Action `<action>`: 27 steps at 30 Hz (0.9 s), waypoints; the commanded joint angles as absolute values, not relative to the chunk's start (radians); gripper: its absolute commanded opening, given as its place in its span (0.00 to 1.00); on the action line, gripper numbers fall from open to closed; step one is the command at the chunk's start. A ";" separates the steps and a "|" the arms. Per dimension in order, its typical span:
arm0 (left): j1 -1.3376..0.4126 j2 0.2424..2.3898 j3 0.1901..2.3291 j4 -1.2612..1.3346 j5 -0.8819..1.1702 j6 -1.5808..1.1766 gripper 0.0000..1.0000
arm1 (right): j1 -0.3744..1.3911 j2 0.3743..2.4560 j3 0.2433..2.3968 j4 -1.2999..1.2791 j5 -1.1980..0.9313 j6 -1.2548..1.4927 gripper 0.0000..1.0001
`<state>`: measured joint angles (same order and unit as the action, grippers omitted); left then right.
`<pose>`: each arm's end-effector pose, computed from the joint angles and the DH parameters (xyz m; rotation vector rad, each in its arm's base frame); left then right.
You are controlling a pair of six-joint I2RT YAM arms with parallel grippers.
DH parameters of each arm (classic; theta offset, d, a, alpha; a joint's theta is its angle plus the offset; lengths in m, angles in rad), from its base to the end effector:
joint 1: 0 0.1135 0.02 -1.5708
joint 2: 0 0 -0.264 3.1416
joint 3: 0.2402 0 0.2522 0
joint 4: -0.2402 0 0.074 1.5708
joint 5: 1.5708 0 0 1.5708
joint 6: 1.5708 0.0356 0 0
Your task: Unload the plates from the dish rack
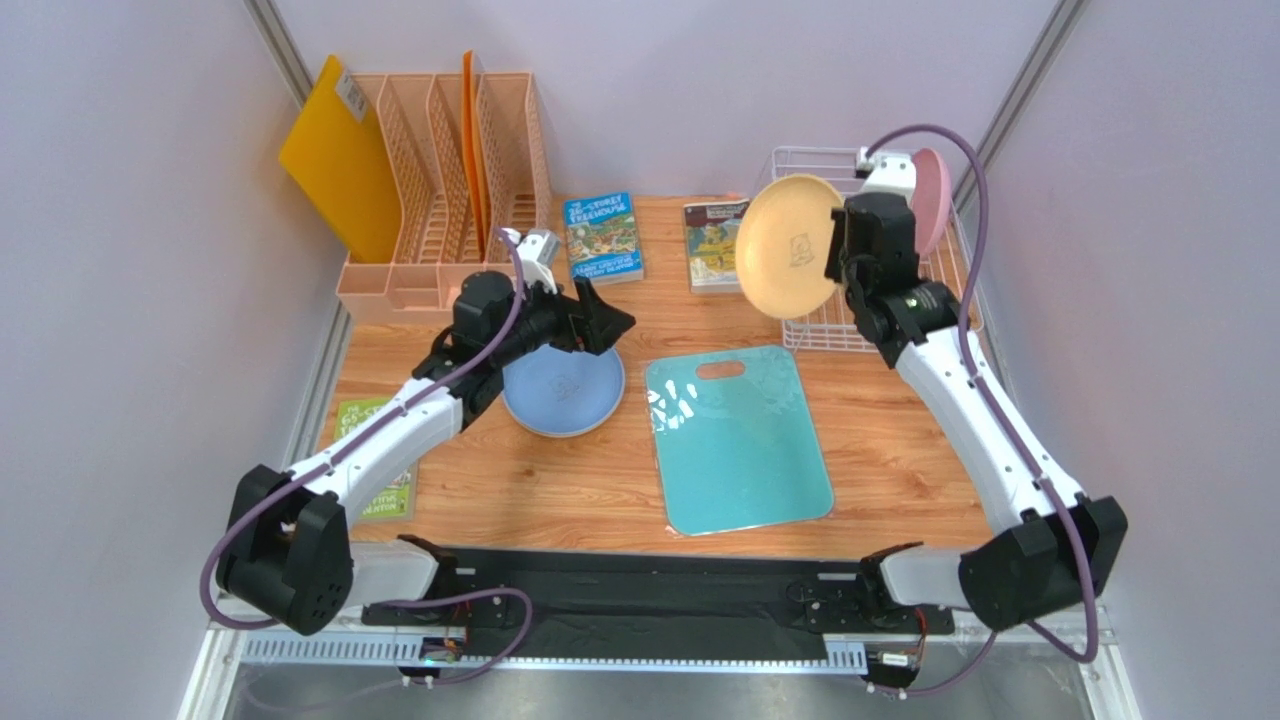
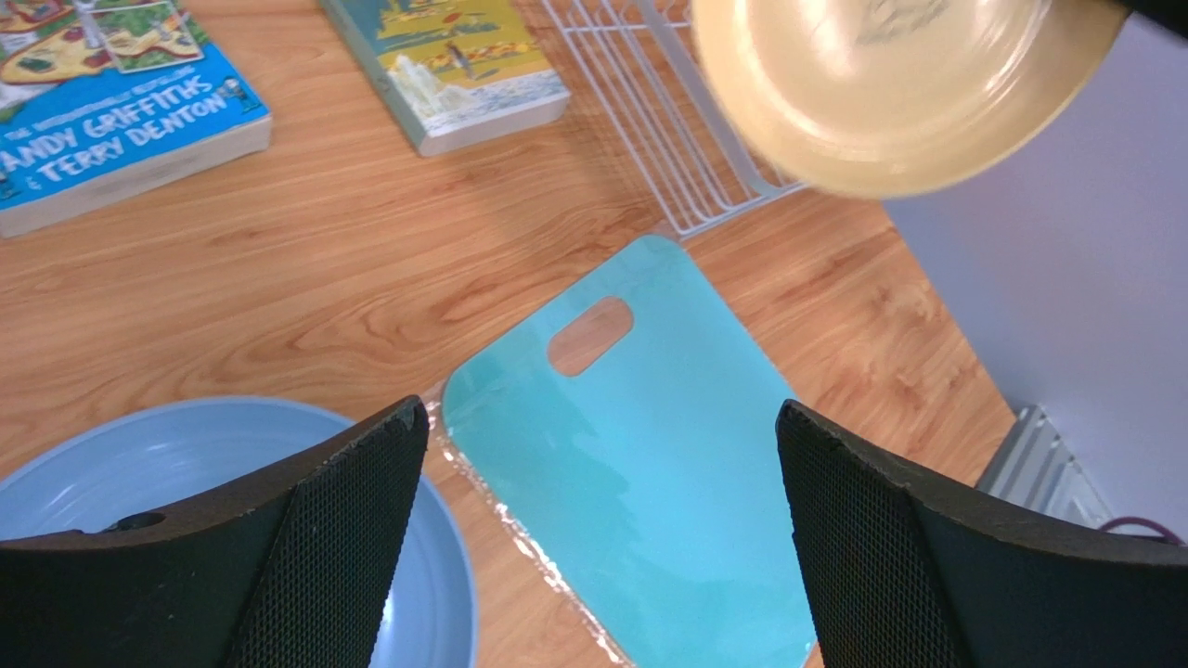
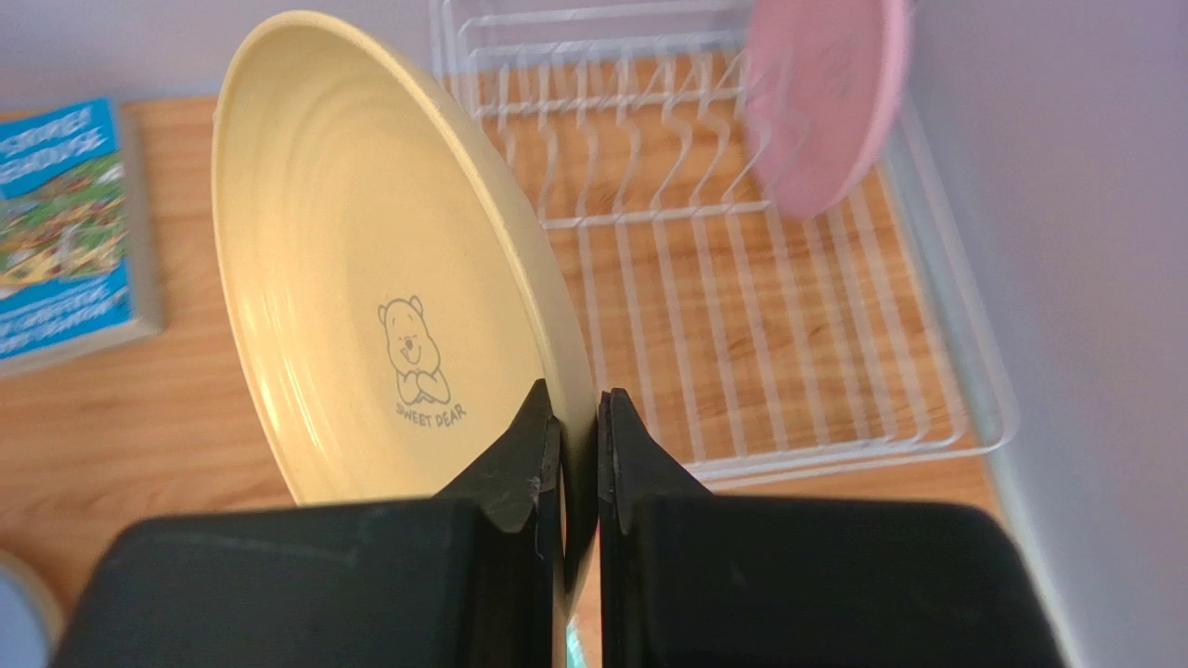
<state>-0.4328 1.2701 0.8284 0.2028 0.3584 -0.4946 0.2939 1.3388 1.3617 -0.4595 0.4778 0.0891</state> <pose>0.2609 -0.1343 0.2898 0.2101 1.8942 -0.9687 0.2905 0.0708 0.3914 0.1010 1.9601 -0.2286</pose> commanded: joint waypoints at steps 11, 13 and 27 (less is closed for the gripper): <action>-0.502 1.328 0.710 0.469 0.344 -0.606 0.95 | 0.402 1.118 1.006 -0.261 0.022 0.532 0.01; -0.506 1.328 0.700 0.498 0.327 -0.614 0.94 | 0.411 1.117 0.971 -0.230 0.003 0.557 0.01; -0.514 1.348 0.686 0.488 0.282 -0.620 0.18 | 0.440 1.144 0.865 -0.110 -0.129 0.646 0.01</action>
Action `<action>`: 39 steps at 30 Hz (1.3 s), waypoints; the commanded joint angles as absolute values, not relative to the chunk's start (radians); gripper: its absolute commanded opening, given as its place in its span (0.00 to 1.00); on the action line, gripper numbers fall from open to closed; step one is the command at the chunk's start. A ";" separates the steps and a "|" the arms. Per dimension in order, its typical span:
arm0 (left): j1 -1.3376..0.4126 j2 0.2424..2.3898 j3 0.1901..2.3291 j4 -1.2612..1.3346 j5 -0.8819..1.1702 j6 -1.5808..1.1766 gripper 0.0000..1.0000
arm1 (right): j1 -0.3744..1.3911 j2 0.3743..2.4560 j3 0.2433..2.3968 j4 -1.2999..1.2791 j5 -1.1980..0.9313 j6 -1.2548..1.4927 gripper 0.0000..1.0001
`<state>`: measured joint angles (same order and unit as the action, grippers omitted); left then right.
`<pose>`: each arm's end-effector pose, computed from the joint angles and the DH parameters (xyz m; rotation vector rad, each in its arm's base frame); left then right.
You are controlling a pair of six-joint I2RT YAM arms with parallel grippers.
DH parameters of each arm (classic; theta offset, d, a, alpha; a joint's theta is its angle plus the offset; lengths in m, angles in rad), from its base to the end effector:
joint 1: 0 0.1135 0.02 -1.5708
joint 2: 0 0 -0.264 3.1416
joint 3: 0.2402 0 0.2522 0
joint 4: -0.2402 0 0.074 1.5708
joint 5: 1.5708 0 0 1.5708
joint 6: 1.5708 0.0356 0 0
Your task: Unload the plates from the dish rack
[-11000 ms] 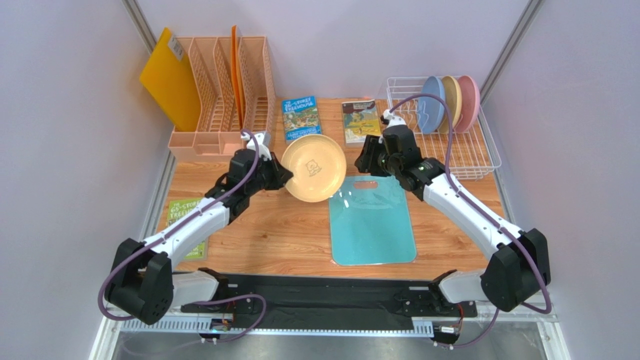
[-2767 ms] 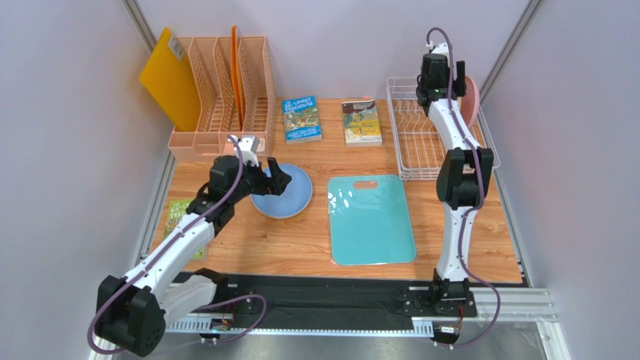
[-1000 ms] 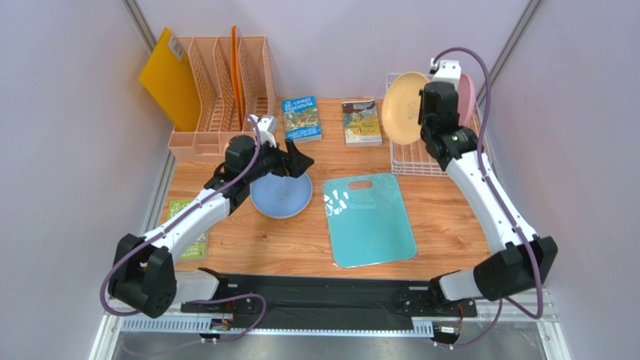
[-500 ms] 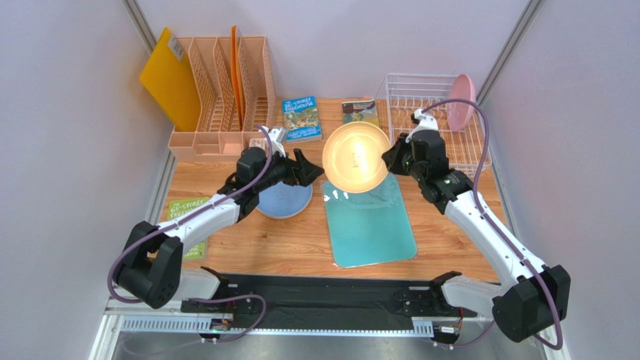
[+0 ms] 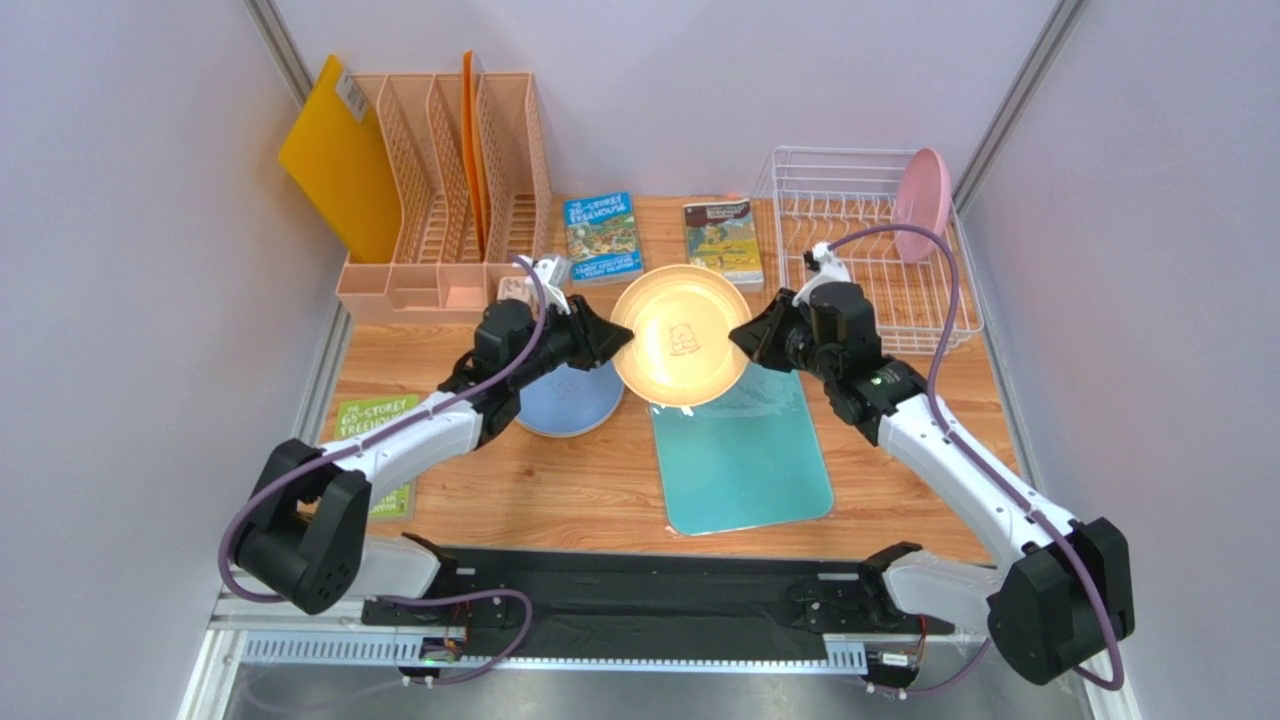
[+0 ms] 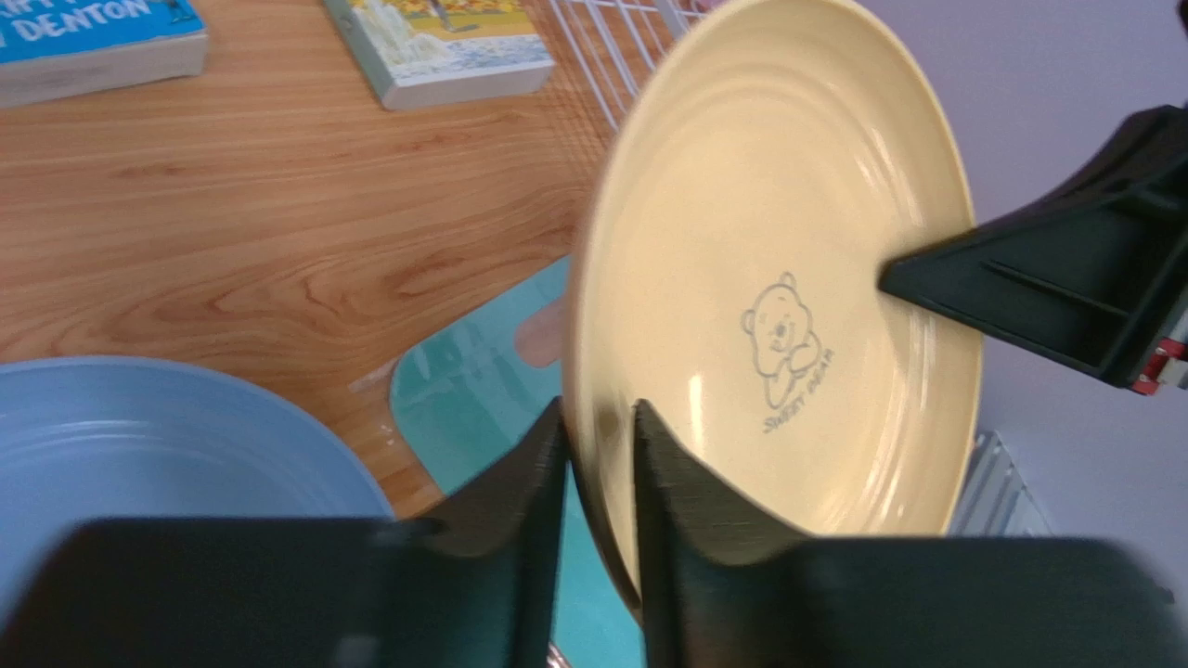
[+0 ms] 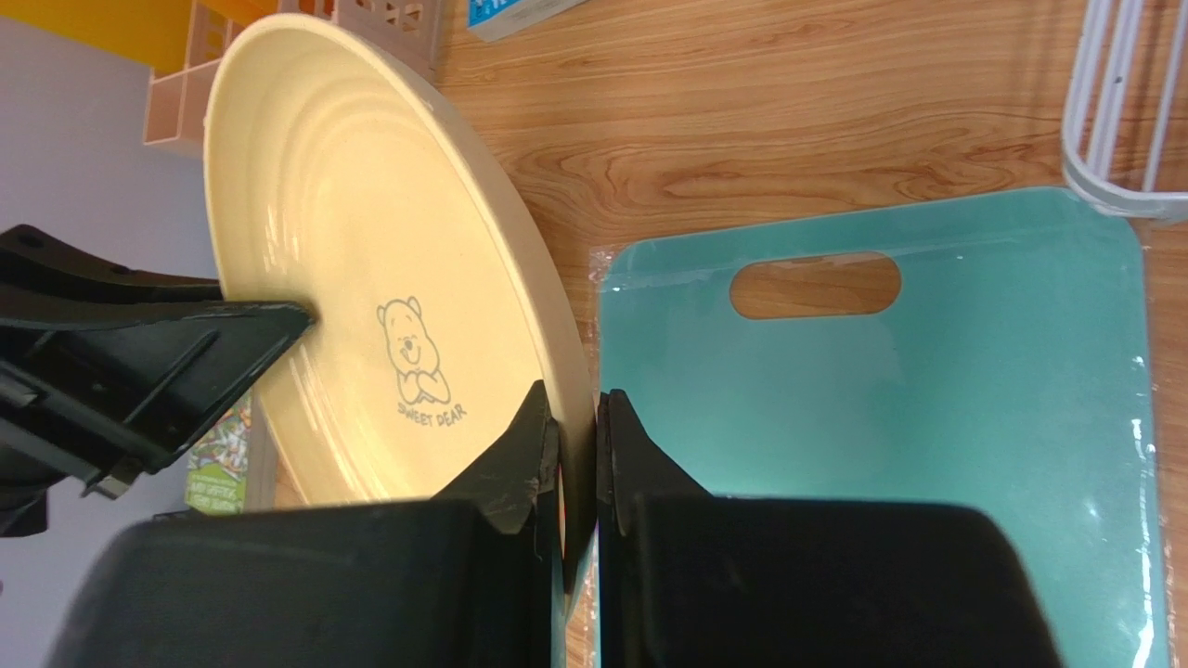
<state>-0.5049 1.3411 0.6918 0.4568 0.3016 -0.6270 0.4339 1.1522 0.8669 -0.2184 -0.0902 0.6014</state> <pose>0.2551 -0.1531 0.2496 0.1197 1.8819 -1.0666 0.2350 0.1124 0.2905 0.1230 2.1509 0.7140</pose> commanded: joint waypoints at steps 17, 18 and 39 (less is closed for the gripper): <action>-0.514 1.051 0.670 0.037 -0.170 -0.489 0.00 | 0.426 1.164 1.017 -0.301 0.150 0.428 0.74; -0.512 1.034 0.667 0.011 -0.217 -0.497 0.00 | 0.420 1.175 1.025 -0.305 0.166 0.423 0.74; -0.474 0.990 0.491 -0.063 -0.442 -0.604 0.00 | 0.213 1.265 1.298 -0.414 0.232 0.285 0.79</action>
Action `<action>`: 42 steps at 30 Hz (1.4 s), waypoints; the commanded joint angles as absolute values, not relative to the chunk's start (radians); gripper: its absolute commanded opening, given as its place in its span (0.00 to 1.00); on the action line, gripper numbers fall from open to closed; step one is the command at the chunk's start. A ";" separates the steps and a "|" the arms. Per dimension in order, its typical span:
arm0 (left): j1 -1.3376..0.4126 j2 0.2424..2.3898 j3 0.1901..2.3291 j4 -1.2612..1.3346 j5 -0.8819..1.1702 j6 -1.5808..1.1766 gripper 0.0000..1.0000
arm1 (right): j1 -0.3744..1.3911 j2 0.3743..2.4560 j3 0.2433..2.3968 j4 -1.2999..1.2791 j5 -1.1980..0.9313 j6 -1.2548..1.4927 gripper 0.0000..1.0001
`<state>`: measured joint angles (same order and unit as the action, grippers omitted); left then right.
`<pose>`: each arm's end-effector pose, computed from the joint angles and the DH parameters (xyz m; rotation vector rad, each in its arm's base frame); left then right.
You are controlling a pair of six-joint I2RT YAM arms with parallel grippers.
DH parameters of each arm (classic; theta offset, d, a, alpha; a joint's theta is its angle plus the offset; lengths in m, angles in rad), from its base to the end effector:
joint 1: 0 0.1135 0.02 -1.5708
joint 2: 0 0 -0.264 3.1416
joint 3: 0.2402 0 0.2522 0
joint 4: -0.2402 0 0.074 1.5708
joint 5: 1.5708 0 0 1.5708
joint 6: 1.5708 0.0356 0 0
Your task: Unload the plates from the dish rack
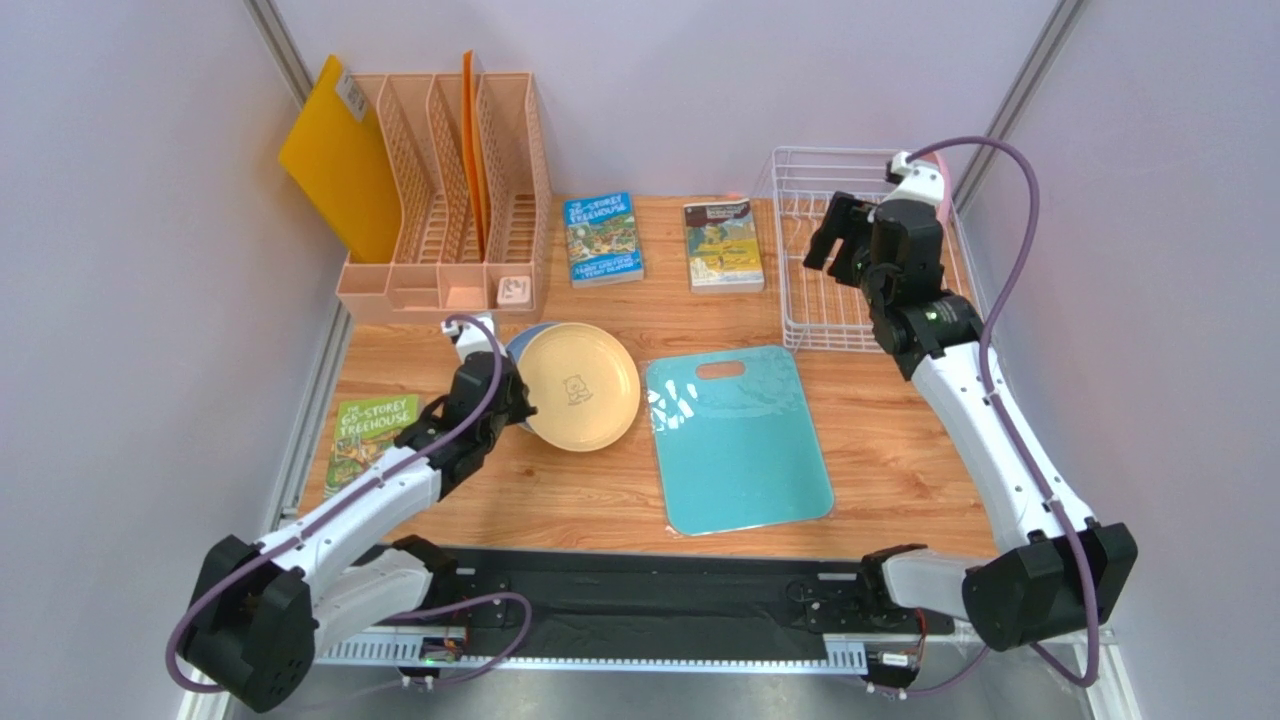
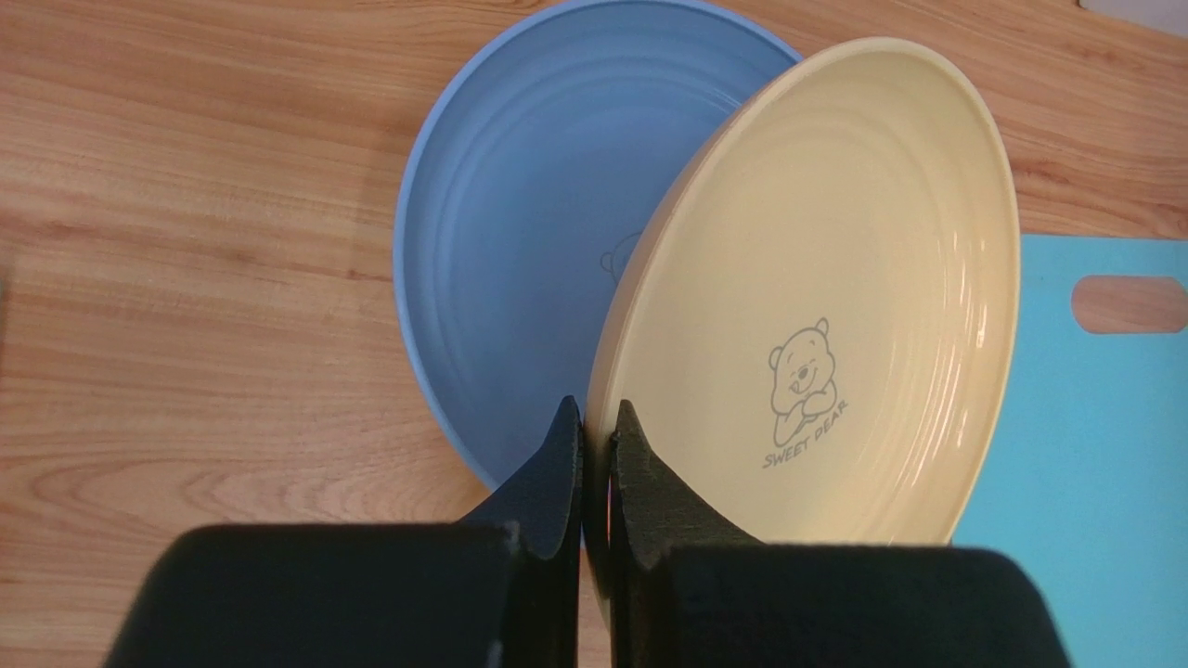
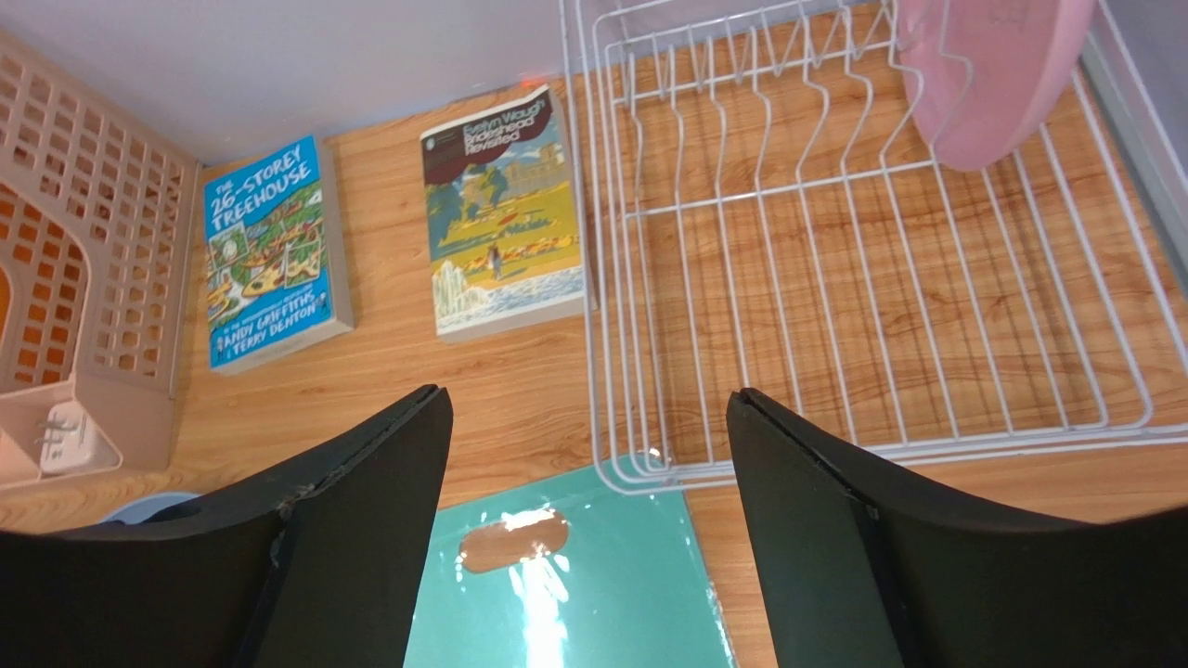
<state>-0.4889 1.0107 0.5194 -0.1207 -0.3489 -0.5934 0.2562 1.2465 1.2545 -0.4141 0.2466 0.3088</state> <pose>0.1929 -0.0888 0.2128 -0.3079 2.1294 -0.2501 0.2731 0.0626 0.3828 0.2114 1.9547 0.1265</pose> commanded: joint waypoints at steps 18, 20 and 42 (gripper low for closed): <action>-0.397 0.974 0.491 -0.049 -0.471 -0.617 0.00 | 0.195 1.302 1.238 -0.403 0.184 0.313 0.79; -0.396 1.008 0.485 -0.011 -0.466 -0.615 0.06 | 0.192 1.310 1.246 -0.406 0.205 0.295 0.79; -0.399 1.169 0.735 0.087 0.065 -0.449 0.99 | -0.083 1.962 1.936 -0.405 0.598 -0.050 0.79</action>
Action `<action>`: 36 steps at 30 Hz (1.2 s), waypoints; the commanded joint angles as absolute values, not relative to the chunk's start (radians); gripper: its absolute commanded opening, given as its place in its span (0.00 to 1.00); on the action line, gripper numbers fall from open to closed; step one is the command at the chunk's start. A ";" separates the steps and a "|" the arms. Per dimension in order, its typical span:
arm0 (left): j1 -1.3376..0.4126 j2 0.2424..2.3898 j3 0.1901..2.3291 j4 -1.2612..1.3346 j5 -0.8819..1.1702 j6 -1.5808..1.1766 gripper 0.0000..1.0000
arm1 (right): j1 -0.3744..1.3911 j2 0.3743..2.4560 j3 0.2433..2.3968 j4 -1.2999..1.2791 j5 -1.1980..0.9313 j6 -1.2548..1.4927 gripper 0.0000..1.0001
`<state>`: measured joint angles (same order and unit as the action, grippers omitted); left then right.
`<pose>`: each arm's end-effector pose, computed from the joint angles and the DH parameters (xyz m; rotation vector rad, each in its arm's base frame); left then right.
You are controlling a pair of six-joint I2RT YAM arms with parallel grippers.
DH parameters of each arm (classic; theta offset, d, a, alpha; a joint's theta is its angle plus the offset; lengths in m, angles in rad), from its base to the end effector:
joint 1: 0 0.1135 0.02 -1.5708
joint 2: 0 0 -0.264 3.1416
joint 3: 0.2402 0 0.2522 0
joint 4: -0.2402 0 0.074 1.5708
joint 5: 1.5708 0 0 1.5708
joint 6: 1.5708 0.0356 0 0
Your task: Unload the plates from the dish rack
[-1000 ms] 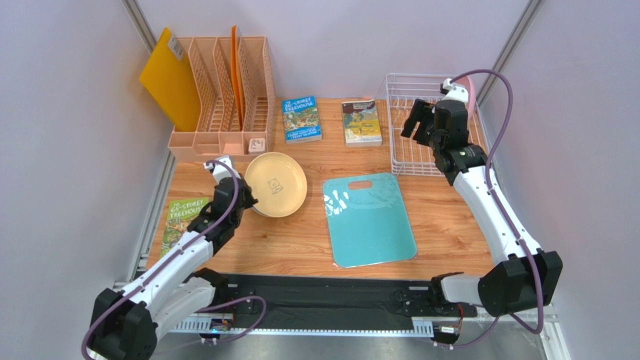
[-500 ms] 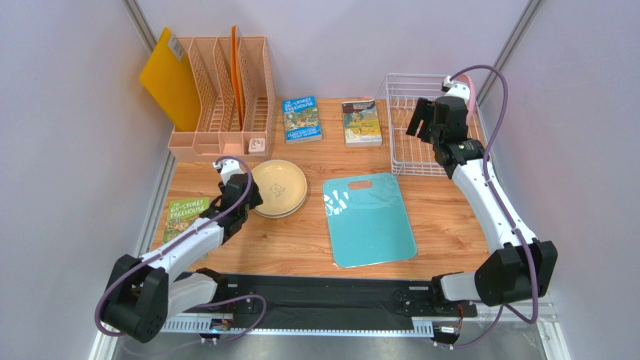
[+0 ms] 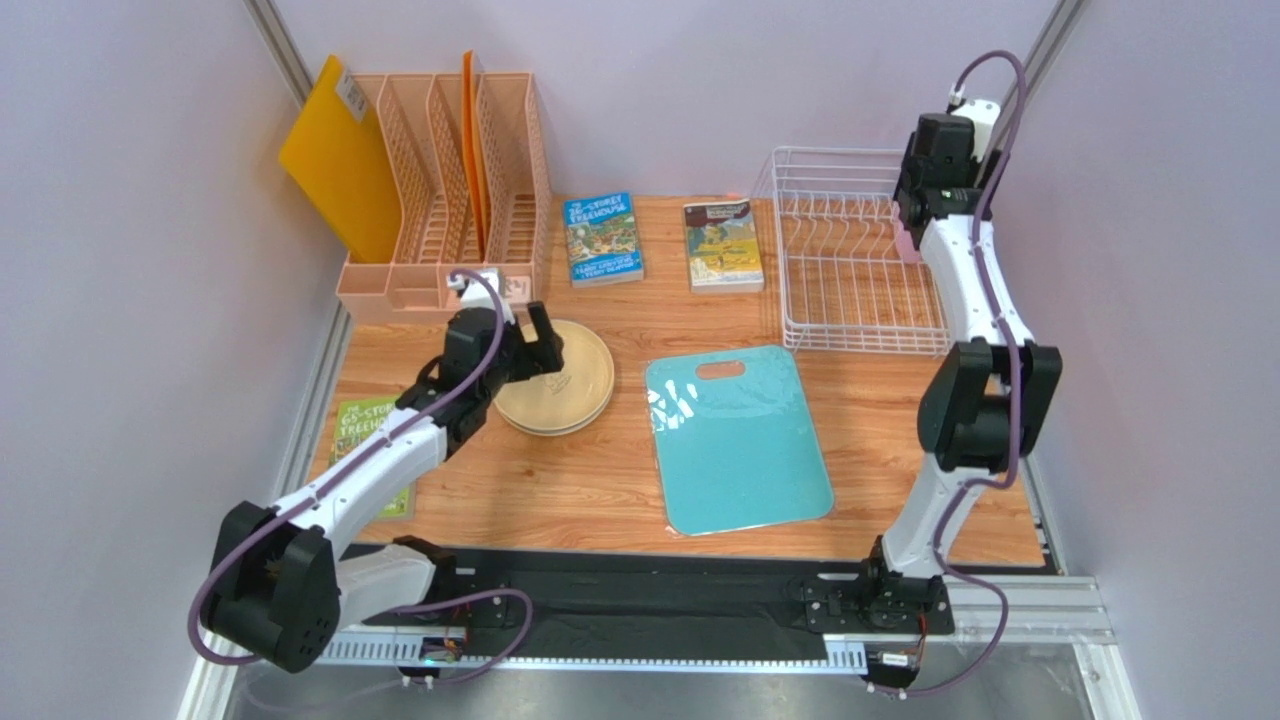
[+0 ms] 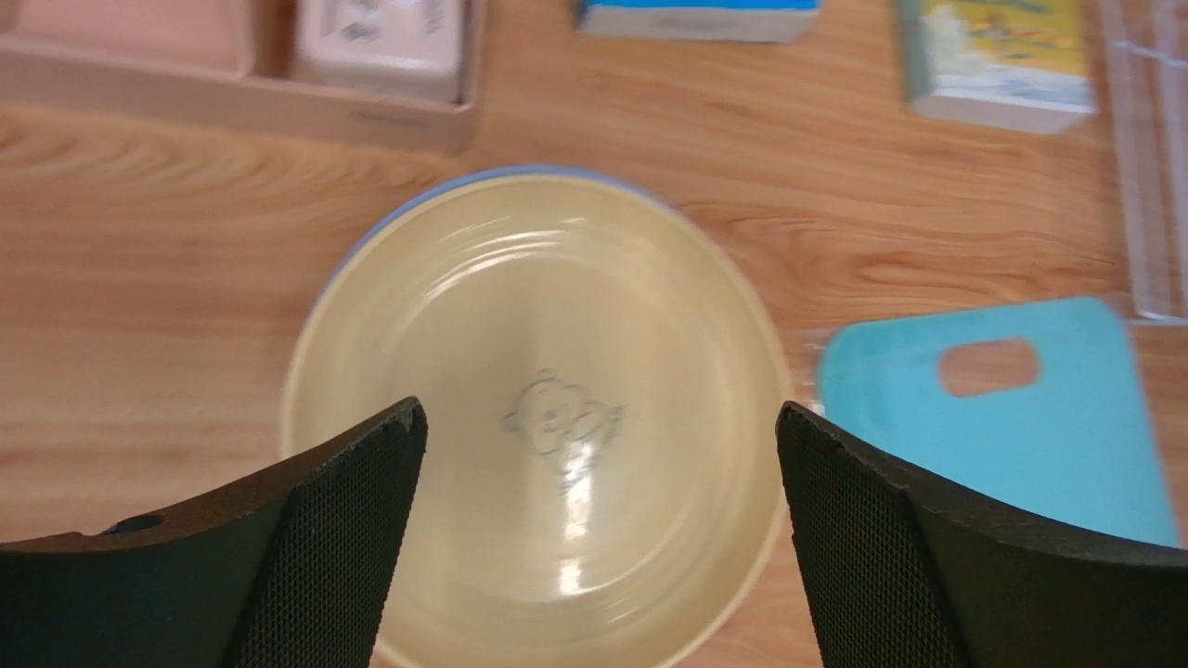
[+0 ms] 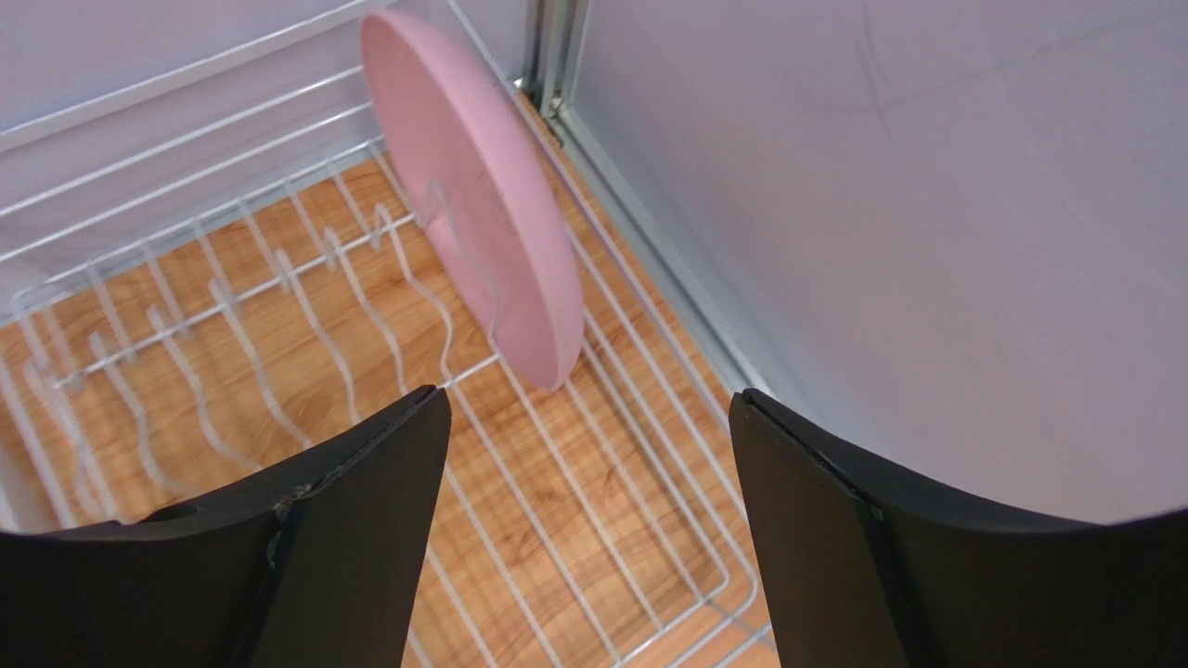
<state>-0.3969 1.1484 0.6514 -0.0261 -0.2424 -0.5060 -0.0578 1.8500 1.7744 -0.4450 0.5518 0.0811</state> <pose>0.2336 -0.0887 0.2360 -0.2602 2.0745 -0.2971 0.4302 -0.0436 0.3567 0.4723 1.9987 -0.5601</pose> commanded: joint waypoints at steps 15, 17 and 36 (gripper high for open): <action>-0.462 1.520 0.939 0.202 0.363 -0.442 0.96 | -0.095 2.289 2.237 -0.370 0.571 -0.253 0.42; -0.462 1.538 0.945 0.209 0.374 -0.446 0.95 | -0.095 2.296 2.235 -0.370 0.571 -0.268 0.36; -0.465 1.574 0.934 0.222 0.365 -0.446 0.93 | 0.040 2.103 1.954 0.169 0.882 -0.679 0.02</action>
<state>-0.4614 1.5784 0.9123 0.1864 0.3573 -0.4473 -0.0204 2.2356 1.9823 -0.1272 0.7723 -0.5293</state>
